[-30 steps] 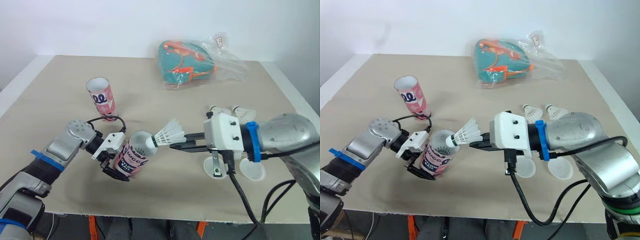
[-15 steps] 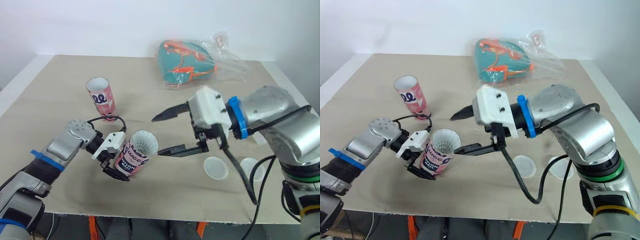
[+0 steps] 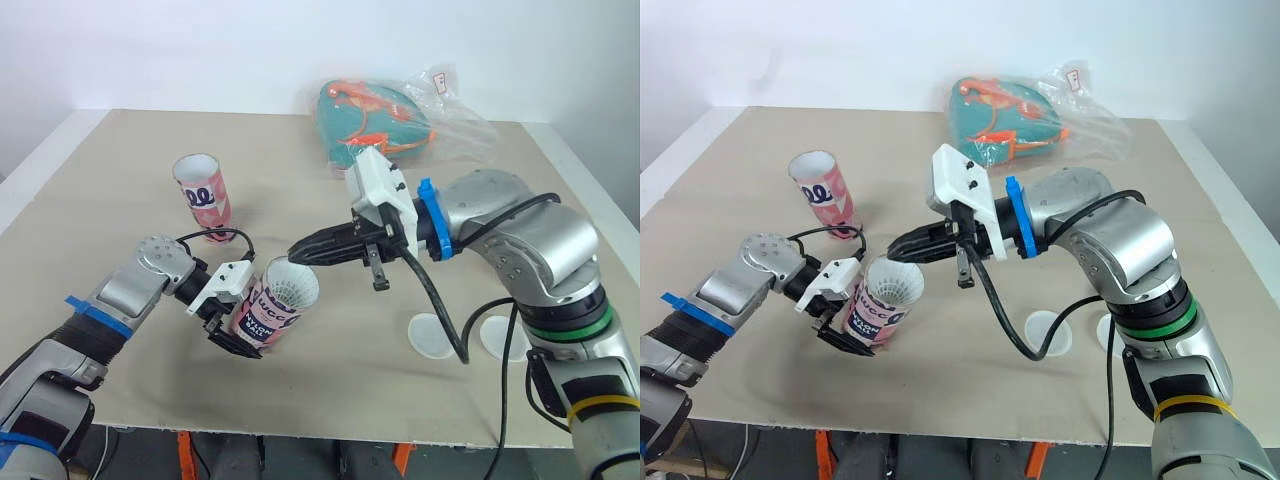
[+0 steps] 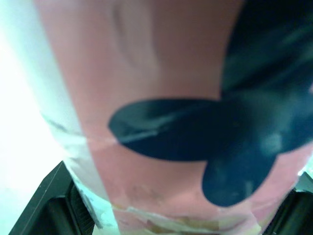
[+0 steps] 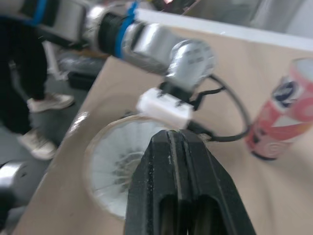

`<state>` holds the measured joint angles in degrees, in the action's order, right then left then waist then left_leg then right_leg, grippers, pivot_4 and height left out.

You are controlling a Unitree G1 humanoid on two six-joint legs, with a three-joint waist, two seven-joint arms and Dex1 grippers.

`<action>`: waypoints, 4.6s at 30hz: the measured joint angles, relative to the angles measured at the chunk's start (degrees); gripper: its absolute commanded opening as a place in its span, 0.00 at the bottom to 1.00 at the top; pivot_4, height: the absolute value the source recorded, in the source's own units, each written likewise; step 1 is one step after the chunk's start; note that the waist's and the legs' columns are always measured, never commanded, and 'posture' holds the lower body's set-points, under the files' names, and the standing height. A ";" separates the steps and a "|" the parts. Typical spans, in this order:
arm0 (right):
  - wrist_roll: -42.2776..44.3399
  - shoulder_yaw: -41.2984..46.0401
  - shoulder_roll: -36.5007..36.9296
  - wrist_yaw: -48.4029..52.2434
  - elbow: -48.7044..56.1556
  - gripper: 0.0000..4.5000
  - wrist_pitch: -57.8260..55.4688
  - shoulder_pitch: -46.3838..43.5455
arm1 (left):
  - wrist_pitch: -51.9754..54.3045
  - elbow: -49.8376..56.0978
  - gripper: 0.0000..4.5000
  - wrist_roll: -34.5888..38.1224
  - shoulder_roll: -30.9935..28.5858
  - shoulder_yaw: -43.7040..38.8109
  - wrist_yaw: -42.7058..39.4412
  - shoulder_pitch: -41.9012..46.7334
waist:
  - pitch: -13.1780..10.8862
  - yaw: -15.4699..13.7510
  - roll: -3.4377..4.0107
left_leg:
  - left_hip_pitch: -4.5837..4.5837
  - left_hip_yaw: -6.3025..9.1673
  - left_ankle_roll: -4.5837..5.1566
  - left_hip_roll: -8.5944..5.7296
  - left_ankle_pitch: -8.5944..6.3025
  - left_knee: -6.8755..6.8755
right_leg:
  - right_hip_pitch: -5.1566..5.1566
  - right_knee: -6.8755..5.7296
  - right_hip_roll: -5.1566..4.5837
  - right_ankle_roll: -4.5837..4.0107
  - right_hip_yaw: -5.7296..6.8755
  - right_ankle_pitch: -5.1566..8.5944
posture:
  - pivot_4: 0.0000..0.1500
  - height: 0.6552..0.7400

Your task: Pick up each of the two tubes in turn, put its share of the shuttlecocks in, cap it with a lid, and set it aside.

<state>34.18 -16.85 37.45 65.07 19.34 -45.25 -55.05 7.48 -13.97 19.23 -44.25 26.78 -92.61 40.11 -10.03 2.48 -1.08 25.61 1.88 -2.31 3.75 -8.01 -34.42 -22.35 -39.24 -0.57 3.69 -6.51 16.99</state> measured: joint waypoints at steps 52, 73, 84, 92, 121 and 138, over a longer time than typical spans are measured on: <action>-8.36 17.63 30.52 16.07 8.35 0.64 3.05 33.93 | -3.42 5.59 0.81 4.37 18.46 -12.10 8.19 -9.23 | -0.01 -0.82 0.24 | 0.15 0.10 -0.07 -0.11 -0.10 -0.16 | 0.05 -0.03 -0.10 0.05 0.17 0.12 | 1.00 1.00; -19.61 5.74 25.66 9.70 -10.41 0.64 9.39 30.34 | -11.13 -9.36 0.81 -1.76 29.60 -10.88 10.67 -7.14 | -0.06 0.14 0.15 | 0.01 -0.07 -0.06 -0.19 0.03 -0.05 | 0.13 0.06 -0.14 0.14 -0.03 -0.03 | 1.00 1.00; -28.09 0.91 24.30 9.49 -14.55 0.01 15.14 27.04 | -15.10 -14.02 0.81 -4.13 30.48 -10.84 10.10 -6.53 | -0.03 0.15 0.13 | -0.07 -0.06 -0.11 -0.19 0.06 -0.16 | 0.23 0.07 -0.14 0.50 -0.02 0.05 | 1.00 1.00; -27.01 1.92 23.59 10.16 -13.24 0.01 13.19 26.94 | -22.76 -19.37 0.81 -5.84 30.96 -10.80 8.46 -5.21 | 0.00 0.14 0.10 | -0.14 -0.05 -0.13 -0.19 0.08 -0.20 | 0.31 0.07 -0.14 0.53 -0.03 0.00 | 1.00 1.00; -16.27 -2.02 9.02 17.60 -11.57 0.01 8.83 -12.45 | -27.17 -31.67 0.81 -6.54 33.90 -11.98 3.57 0.81 | 0.25 -0.12 0.48 | -0.16 -0.02 -0.16 -0.30 0.14 -0.15 | 0.30 0.12 -0.27 0.42 0.02 -0.13 | 1.00 1.00; -22.87 -6.88 8.77 20.82 -9.49 0.01 14.83 -10.63 | -27.42 -31.74 0.81 -6.93 33.65 -12.62 3.54 0.63 | 0.25 0.19 0.48 | -0.25 -0.02 -0.21 -0.28 0.18 -0.12 | 0.30 0.11 -0.26 0.52 0.03 -0.08 | 1.00 1.00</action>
<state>11.31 -23.72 46.22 85.89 9.86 -30.42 -65.68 -19.93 -45.71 12.30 -10.60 14.16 -89.07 40.75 -9.78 2.66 -0.60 25.36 1.86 -2.52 3.47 -7.83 -34.53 -22.05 -39.13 -0.82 4.21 -6.48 16.91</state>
